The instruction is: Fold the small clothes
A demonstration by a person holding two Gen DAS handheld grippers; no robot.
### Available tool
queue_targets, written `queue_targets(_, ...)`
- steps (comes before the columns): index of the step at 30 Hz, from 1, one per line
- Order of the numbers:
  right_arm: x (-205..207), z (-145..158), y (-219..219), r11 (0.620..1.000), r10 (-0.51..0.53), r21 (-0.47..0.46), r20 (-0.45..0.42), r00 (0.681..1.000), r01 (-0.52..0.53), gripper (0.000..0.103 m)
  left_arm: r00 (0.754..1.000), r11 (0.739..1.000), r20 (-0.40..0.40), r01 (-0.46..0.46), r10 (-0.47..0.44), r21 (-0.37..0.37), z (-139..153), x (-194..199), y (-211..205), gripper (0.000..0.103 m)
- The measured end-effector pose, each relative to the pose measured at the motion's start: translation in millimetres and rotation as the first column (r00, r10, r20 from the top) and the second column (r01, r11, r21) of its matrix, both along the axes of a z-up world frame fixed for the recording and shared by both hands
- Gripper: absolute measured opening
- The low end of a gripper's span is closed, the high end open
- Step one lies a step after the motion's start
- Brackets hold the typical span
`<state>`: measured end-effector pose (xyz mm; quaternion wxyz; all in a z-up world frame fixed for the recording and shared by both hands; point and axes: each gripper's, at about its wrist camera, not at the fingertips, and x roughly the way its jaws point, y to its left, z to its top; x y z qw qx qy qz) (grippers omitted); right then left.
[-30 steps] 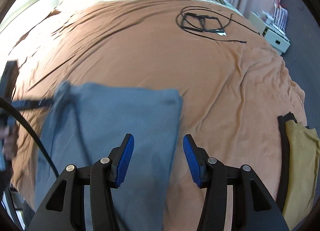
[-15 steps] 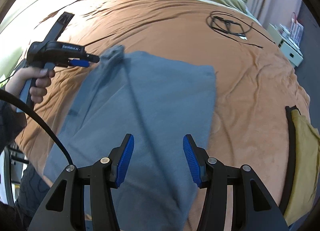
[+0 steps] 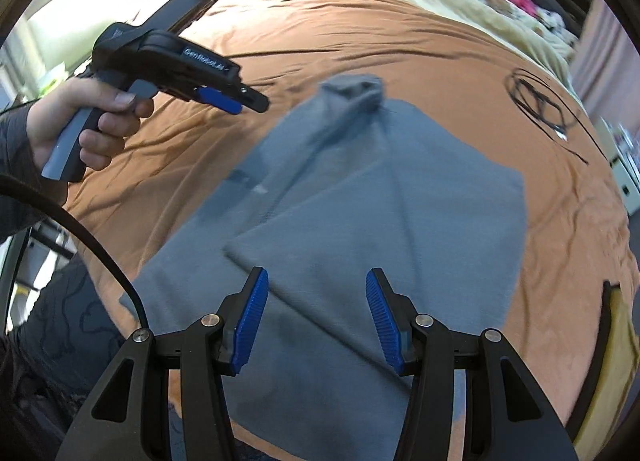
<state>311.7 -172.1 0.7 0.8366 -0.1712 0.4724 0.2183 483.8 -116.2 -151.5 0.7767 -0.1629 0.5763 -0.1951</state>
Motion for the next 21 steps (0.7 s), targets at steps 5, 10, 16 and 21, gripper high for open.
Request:
queue_targets(5, 3.3, -10.3, 11.8, 0.999, 0.034, -0.034, -0.015, 0.999, -0.035, 0.042, 1.0, 1.0, -0.005, 0.003, -0.003, -0.021, -6.1, -19.7, 9.1, 0.053)
queue_targets(10, 9.2, -17.3, 26.7, 0.996, 0.066, -0.062, -0.022, 0.998, -0.068, 0.042, 1.0, 0.999, -0.018, 0.008, -0.008, -0.042, -14.2, -35.9, 18.1, 0.053)
queue_targets(16, 13.3, -27.9, 50.4, 0.988, 0.098, -0.119, -0.032, 0.995, -0.101, 0.042, 1.0, 0.998, -0.012, 0.019, -0.02, -0.059, -17.0, -48.1, 26.8, 0.053)
queue_targets(21, 20.3, -39.6, 64.8, 0.976, 0.102, -0.192, -0.029, 0.994, -0.106, 0.04, 1.0, 0.997, -0.011, 0.019, -0.02, -0.077, -17.2, -54.0, 31.9, 0.053)
